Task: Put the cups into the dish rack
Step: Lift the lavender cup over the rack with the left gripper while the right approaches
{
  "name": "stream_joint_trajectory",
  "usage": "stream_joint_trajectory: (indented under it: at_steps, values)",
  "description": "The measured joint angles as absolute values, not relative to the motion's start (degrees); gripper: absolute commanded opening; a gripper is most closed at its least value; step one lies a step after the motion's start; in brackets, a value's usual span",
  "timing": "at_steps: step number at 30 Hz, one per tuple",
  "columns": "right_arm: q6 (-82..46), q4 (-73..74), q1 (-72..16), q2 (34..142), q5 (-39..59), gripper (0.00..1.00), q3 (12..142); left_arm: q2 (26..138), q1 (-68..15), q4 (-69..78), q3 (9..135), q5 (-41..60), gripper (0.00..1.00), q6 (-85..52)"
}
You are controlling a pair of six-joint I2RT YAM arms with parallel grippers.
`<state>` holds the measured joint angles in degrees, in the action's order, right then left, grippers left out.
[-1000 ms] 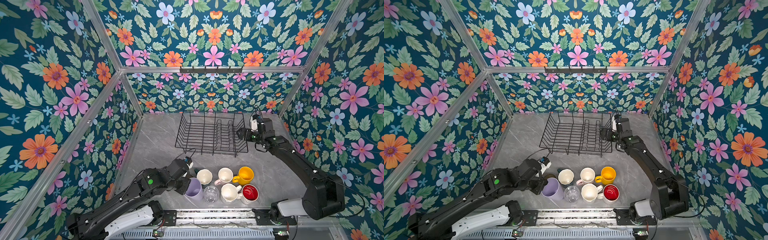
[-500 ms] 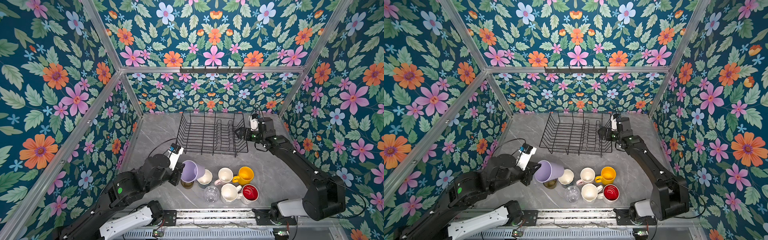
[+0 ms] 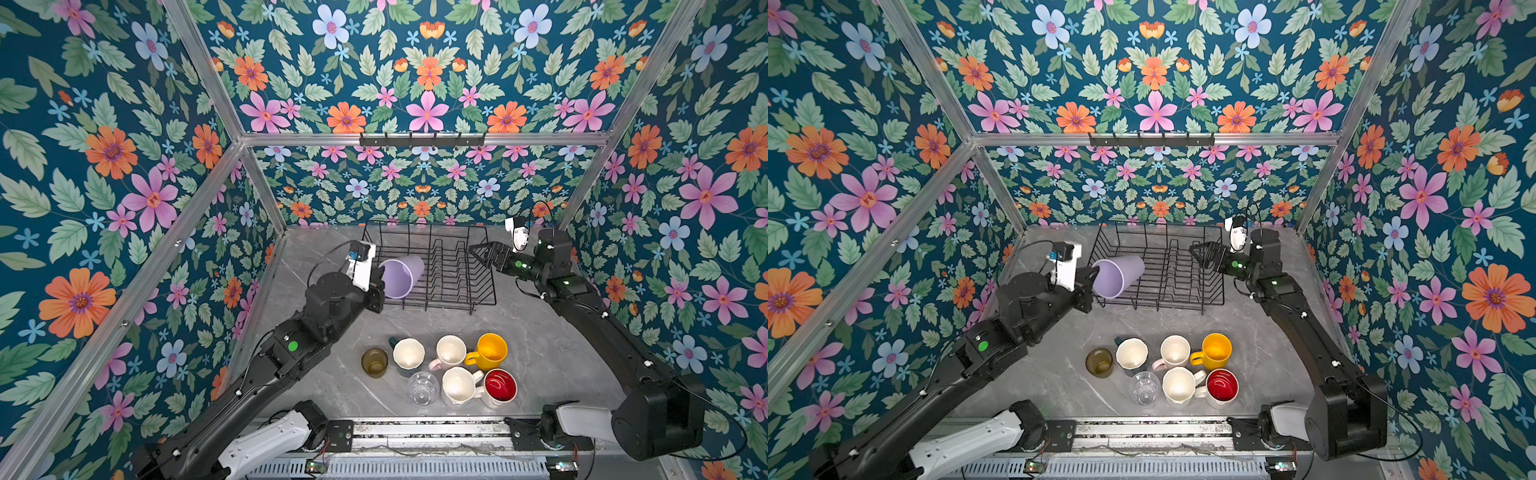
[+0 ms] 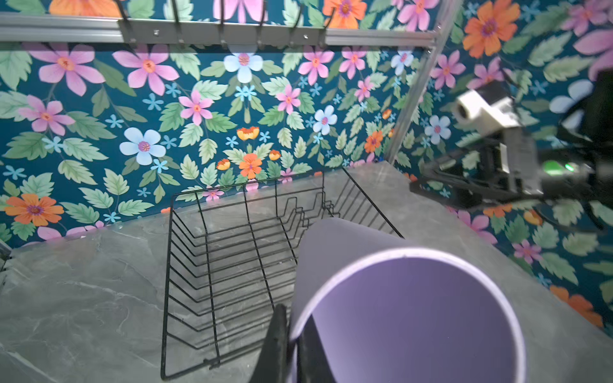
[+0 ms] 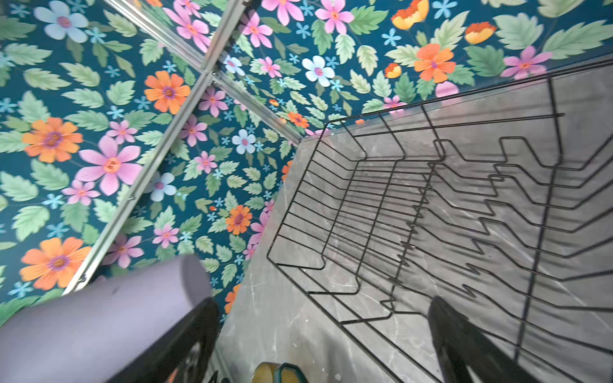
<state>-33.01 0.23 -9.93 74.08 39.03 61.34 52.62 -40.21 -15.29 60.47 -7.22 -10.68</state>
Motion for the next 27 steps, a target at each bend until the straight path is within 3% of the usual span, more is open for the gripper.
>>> stream_joint_trajectory:
  at_steps: [6, 15, 27]
  values:
    - [-36.2, 7.3, -9.9, 74.3, 46.8, 0.97, 58.3, 55.4, -26.9, -4.5, 54.0, 14.0, 0.00, -18.2]
    - [-38.8, 14.8, -9.9, 74.5, 55.2, 0.97, 55.7, 61.6, -21.3, 23.2, 45.2, 41.6, 0.00, -32.5]
    - [-36.8, 17.7, -14.5, 74.0, 61.9, 0.97, 56.8, 67.6, -20.7, 48.1, 41.8, 54.5, 0.00, -45.4]
